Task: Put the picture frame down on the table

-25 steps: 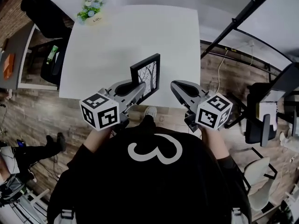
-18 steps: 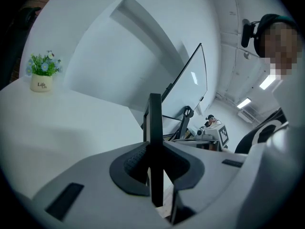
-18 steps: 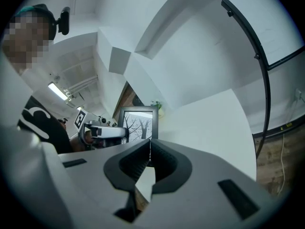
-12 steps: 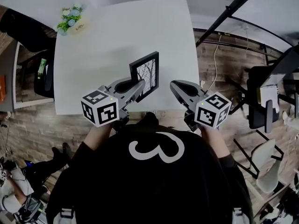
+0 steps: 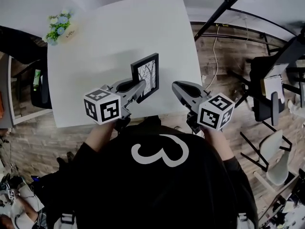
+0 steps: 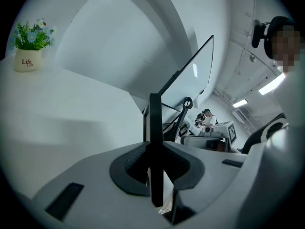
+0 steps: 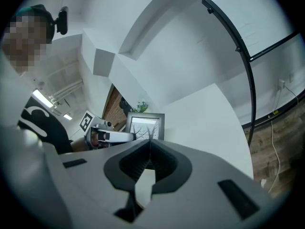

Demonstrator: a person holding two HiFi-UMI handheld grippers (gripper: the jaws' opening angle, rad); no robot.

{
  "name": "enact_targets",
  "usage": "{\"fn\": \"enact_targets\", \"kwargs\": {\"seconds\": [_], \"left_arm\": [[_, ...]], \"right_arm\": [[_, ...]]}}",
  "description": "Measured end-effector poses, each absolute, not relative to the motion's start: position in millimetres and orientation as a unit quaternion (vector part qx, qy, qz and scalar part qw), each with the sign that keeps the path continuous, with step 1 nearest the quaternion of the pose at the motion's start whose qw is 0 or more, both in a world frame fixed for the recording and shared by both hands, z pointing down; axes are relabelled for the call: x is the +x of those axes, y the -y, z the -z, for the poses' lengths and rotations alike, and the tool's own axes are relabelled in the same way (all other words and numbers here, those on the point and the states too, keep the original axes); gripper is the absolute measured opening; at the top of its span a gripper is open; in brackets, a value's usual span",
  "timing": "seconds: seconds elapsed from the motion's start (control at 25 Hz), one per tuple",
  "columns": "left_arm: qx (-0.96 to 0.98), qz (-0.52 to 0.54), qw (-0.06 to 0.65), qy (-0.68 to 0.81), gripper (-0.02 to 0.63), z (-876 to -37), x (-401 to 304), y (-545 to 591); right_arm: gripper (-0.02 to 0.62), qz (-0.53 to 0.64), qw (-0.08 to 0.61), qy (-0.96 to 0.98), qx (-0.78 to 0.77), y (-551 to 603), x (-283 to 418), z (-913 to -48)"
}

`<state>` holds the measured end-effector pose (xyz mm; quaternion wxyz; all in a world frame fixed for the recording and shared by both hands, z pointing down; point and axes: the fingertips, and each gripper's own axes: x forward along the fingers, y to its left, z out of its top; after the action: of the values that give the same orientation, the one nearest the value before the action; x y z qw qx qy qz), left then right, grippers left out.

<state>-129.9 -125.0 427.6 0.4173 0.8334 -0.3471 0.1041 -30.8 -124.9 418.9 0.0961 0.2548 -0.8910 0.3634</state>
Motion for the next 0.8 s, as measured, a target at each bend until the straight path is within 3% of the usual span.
{"fn": "enact_targets", "kwargs": {"seconds": [0.8], "left_arm": [[0.827, -0.124, 0.458, 0.302, 0.064, -460, -131, 143]], "right_arm": [[0.023, -0.392, 0.061, 0.865, 0.308, 142, -17, -436]]}}
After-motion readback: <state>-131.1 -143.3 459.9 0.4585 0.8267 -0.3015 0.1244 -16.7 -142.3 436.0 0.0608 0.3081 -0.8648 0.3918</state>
